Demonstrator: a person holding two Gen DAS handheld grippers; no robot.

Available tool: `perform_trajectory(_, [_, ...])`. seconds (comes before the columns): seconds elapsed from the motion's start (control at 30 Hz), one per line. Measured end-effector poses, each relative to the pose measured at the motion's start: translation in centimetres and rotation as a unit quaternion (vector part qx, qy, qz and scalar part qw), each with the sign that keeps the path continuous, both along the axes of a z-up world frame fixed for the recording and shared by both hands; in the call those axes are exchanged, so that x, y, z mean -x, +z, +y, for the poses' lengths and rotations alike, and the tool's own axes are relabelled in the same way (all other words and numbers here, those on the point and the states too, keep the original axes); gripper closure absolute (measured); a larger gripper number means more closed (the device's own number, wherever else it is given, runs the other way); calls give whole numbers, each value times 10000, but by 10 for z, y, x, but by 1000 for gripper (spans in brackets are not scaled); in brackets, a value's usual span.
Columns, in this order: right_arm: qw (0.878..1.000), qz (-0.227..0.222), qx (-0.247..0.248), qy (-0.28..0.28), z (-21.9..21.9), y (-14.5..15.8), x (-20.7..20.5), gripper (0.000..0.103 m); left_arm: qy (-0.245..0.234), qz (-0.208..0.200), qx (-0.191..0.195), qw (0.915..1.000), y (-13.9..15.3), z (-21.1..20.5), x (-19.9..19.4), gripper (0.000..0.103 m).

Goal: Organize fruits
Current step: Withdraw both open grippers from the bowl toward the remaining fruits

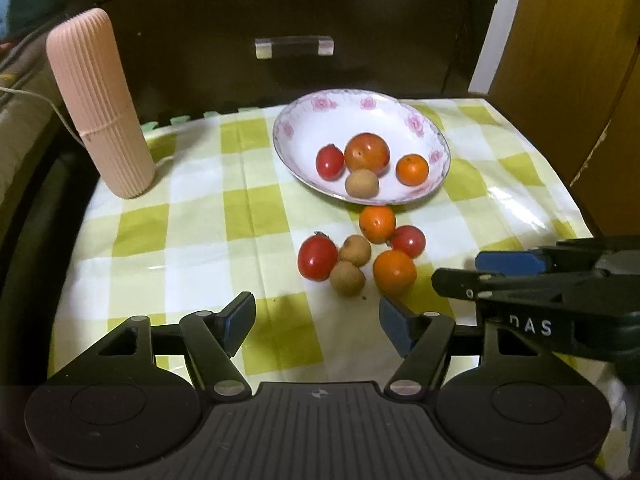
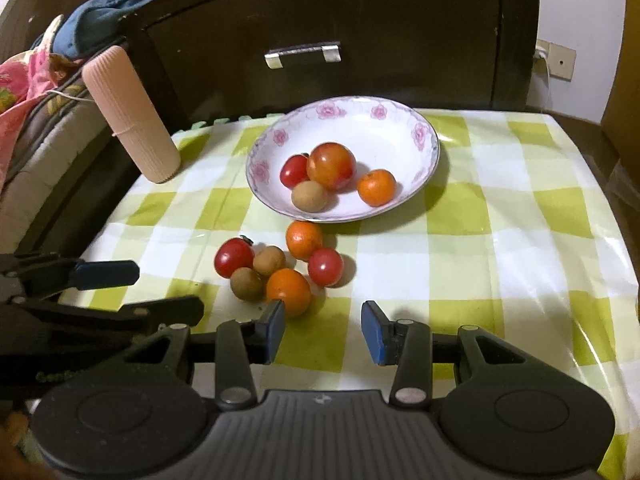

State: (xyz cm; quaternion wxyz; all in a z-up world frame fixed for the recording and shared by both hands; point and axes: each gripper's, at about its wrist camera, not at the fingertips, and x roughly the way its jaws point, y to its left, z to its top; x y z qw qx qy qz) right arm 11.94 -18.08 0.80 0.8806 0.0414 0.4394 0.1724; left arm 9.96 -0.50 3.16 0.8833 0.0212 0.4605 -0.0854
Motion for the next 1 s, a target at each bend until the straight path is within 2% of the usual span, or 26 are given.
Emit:
perform_trajectory(0.4, [9999,156,0,34,4,-12,-9,62,97,173,11,9998,-9,1,-6,27])
perform_trajectory(1.0, [9997,185,-76,117,11,-19,-17,61,266,212,58,9994,-8,8,-8,26])
